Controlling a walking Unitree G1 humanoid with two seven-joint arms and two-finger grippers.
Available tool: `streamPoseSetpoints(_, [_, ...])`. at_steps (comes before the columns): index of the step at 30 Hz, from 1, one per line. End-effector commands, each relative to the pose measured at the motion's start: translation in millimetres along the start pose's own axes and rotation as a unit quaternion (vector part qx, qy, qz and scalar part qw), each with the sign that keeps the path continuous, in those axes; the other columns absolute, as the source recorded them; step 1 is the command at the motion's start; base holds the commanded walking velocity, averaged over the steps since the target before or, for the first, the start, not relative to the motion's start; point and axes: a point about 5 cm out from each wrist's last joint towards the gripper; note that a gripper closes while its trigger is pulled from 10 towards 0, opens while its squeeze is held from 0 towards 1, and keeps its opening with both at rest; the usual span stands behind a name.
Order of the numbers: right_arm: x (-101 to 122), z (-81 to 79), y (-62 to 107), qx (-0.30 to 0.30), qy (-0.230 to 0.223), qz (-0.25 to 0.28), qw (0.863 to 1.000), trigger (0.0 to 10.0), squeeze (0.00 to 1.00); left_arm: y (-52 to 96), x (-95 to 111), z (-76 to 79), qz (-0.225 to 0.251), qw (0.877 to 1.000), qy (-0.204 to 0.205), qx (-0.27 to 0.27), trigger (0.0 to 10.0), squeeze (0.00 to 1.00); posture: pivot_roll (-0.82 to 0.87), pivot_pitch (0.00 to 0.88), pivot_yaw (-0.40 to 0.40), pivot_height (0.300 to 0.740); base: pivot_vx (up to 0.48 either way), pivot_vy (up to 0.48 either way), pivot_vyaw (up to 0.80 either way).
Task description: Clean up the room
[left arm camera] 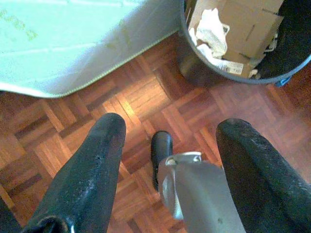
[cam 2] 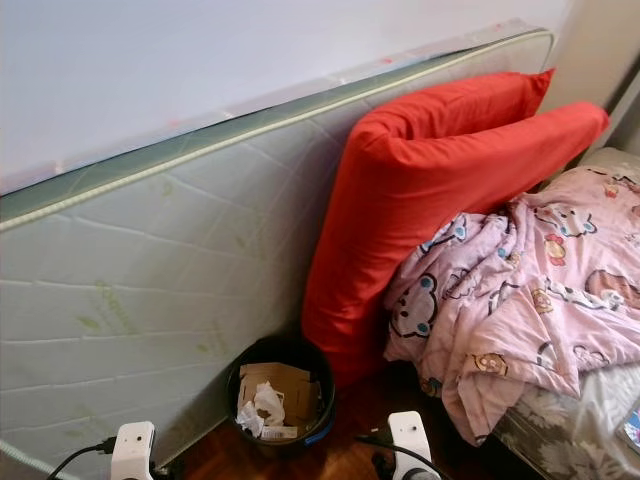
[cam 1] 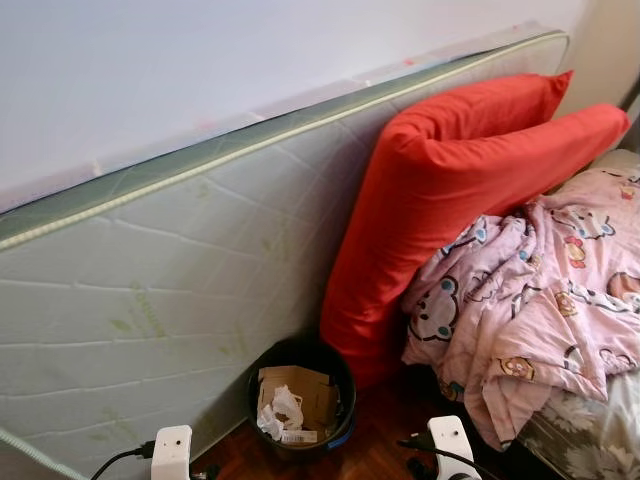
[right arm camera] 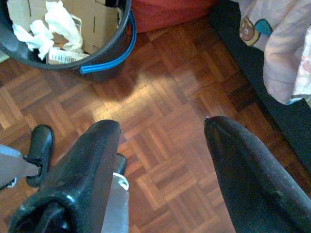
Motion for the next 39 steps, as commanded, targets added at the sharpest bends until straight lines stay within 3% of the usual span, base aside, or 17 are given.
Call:
streamPoseSetpoints(1, [1.3, 4.6, 0.3, -0.007, 0.005, 0.001, 1.0, 10.0, 0.0, 0.0, -2.9, 1.4, -0.007, 1.0, -0.001, -0.002, 10.0, 0.0, 0.05, 0.0, -0.059, 0.74, 0.0, -0.322, 0.0])
streamPoseSetpoints(7, [0.9, 4.4, 0.2, -0.006, 0.005, -0.001, 1.0, 10.0, 0.0, 0.0, -2.7, 1.5, -0.006, 1.0, -0.001, -0.002, 10.0, 0.0, 0.05, 0.0, -0.06, 0.74, 0.0, -0.32, 0.0])
streamPoseSetpoints(18, [0.7, 4.2, 0.2, -0.002, 0.007, -0.003, 1.0, 10.0, 0.0, 0.0, -2.9, 1.7, -0.007, 1.0, 0.0, -0.002, 10.0, 0.0, 0.05, 0.0, -0.06, 0.74, 0.0, -0.325, -0.76])
streamPoseSetpoints(39, [2.8, 4.1, 0.0, -0.006, 0.003, 0.004, 1.0, 10.0, 0.0, -0.2, -1.4, 1.4, -0.006, 1.0, -0.002, -0.003, 10.0, 0.0, 0.05, 0.0, -0.057, 0.74, 0.0, -0.328, 0.0])
Point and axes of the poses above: a point about 5 cm out from each wrist's last joint towards the gripper, its own y axis pointing back from the gripper into the wrist, its own x axis along the axis of the wrist's last joint, z = x × y, and after that the axes turned 11 degrees about y, right-handed
